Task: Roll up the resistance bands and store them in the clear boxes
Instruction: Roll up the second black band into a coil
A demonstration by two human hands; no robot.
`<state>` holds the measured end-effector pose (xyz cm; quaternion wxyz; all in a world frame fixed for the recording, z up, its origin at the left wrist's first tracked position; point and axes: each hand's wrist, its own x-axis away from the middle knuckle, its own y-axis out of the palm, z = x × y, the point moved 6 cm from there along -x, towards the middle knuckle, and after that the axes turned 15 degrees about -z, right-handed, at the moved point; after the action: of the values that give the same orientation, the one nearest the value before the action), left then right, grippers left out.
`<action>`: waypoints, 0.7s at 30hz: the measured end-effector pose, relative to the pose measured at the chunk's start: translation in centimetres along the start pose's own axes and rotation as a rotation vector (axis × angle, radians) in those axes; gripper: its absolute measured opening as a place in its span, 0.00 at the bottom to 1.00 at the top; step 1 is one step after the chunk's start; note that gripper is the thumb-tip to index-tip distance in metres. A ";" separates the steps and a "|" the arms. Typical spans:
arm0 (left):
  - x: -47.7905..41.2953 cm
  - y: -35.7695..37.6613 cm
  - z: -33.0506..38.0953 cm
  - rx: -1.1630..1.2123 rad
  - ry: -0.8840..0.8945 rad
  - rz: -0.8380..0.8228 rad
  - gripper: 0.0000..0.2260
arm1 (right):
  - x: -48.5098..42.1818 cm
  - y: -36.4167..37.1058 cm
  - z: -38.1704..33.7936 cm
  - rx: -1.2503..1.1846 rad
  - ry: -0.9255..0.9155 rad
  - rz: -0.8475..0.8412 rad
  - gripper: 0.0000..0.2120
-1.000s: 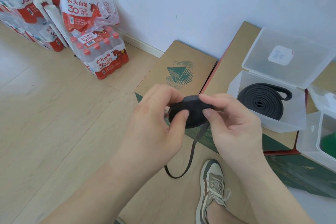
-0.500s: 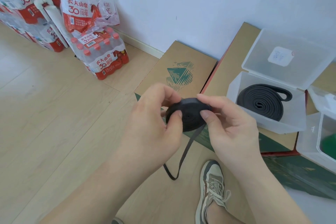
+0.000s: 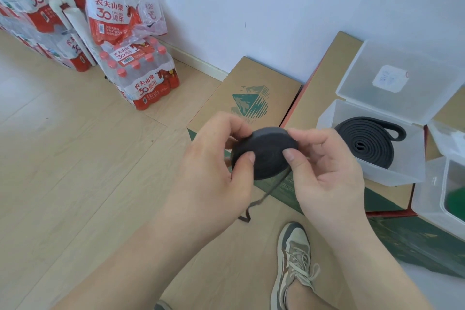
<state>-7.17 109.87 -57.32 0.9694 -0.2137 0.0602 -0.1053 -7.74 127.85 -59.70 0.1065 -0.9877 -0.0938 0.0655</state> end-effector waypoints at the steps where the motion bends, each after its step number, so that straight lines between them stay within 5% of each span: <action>1: 0.0 0.0 -0.1 -0.061 -0.004 0.001 0.14 | 0.0 0.0 -0.1 0.059 -0.015 -0.003 0.20; 8: 0.2 0.5 1.0 -0.190 0.160 -0.040 0.19 | 0.0 0.9 -0.8 0.157 -0.140 -0.073 0.15; 15: 0.2 -0.3 0.3 0.009 0.065 0.055 0.17 | -0.1 0.0 -0.5 -0.010 -0.027 0.029 0.18; 21: 0.0 0.4 0.6 -0.158 0.066 -0.022 0.13 | 0.1 0.9 -1.3 0.216 -0.159 -0.056 0.15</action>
<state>-7.00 110.49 -56.94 0.9457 -0.2864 0.0979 -0.1181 -7.29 126.74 -58.67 0.2064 -0.9591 -0.1217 0.1505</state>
